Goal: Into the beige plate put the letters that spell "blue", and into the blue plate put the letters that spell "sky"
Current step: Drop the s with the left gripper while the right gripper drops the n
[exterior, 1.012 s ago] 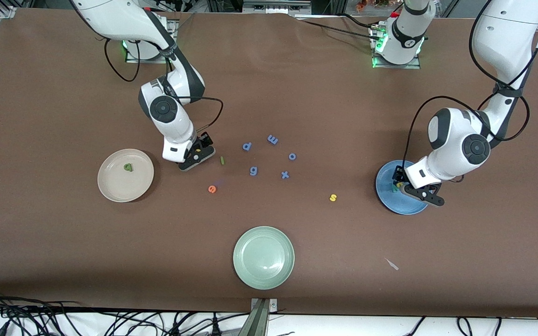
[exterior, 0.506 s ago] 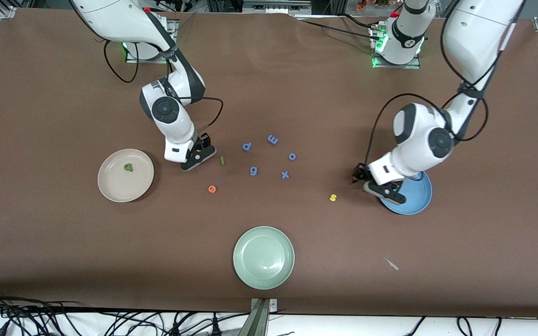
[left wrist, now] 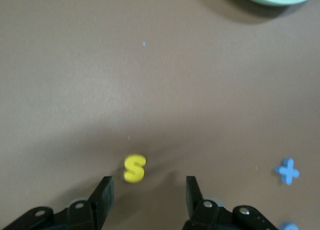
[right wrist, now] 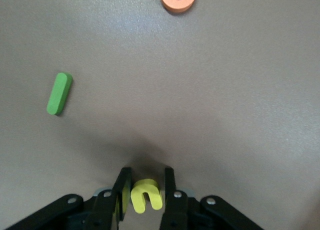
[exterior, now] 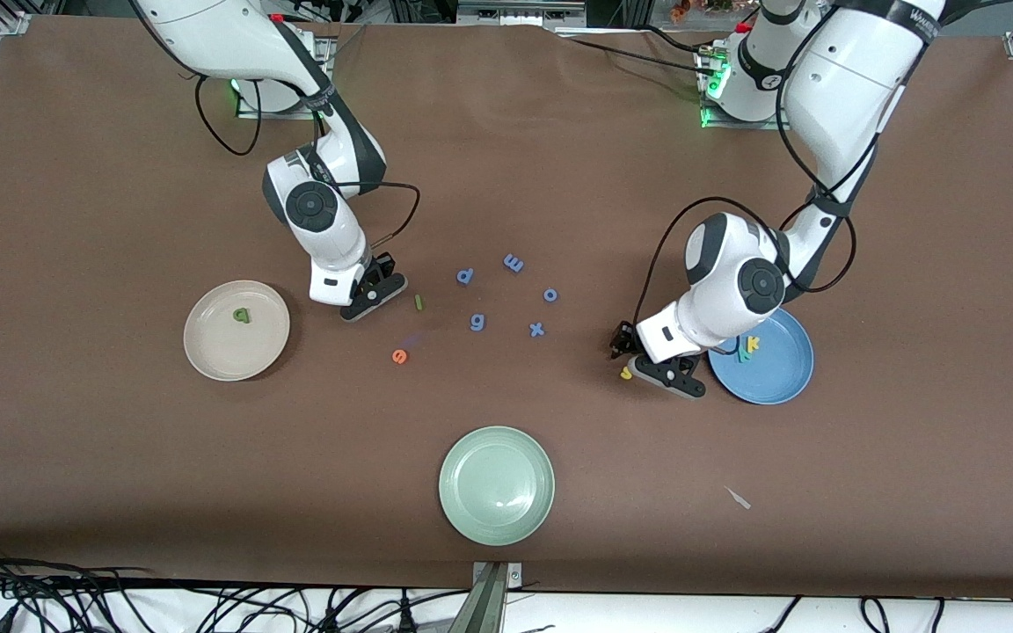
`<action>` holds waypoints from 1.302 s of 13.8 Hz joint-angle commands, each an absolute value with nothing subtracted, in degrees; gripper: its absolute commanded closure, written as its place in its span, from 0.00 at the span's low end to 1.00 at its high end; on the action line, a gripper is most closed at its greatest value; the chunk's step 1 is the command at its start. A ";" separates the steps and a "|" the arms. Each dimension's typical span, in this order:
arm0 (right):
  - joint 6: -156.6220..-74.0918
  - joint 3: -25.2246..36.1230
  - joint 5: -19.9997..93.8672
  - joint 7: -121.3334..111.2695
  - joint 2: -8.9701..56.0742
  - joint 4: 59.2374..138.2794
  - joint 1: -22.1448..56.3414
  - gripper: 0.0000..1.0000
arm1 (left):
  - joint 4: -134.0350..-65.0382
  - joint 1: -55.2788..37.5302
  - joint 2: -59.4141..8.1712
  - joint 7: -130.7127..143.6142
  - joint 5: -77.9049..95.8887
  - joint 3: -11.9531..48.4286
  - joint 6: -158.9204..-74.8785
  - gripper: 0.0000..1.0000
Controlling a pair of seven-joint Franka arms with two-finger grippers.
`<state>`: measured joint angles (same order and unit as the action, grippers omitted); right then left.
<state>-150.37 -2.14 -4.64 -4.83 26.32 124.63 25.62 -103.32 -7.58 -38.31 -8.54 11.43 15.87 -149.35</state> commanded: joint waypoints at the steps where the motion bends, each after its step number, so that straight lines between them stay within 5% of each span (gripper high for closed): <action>1: -151.44 -2.20 -5.36 -5.27 25.93 126.04 25.66 0.74 | -101.08 -8.96 -40.78 -8.44 12.22 14.94 -150.99 0.35; 6: -151.26 -2.20 -5.36 -5.27 25.93 125.86 25.66 0.78 | -101.42 -9.93 -41.92 -9.05 12.13 14.15 -152.75 0.40; 10: -151.17 -2.11 -5.36 -5.54 25.49 124.90 25.58 0.80 | -101.51 -10.37 -43.24 -9.05 9.68 13.19 -153.46 0.65; 13: -145.40 -1.85 -5.27 -5.54 25.05 121.83 25.58 0.80 | -101.60 -11.07 -43.50 -8.96 6.68 12.22 -153.81 0.66; 18: -139.13 4.02 -4.92 -10.97 23.12 118.83 24.87 0.80 | -102.13 -10.55 -41.24 -8.97 6.50 12.04 -153.37 0.83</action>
<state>-141.10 1.00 -4.64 -7.33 24.66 119.03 25.42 -102.69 -10.16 -41.84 -8.71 7.88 13.21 -153.42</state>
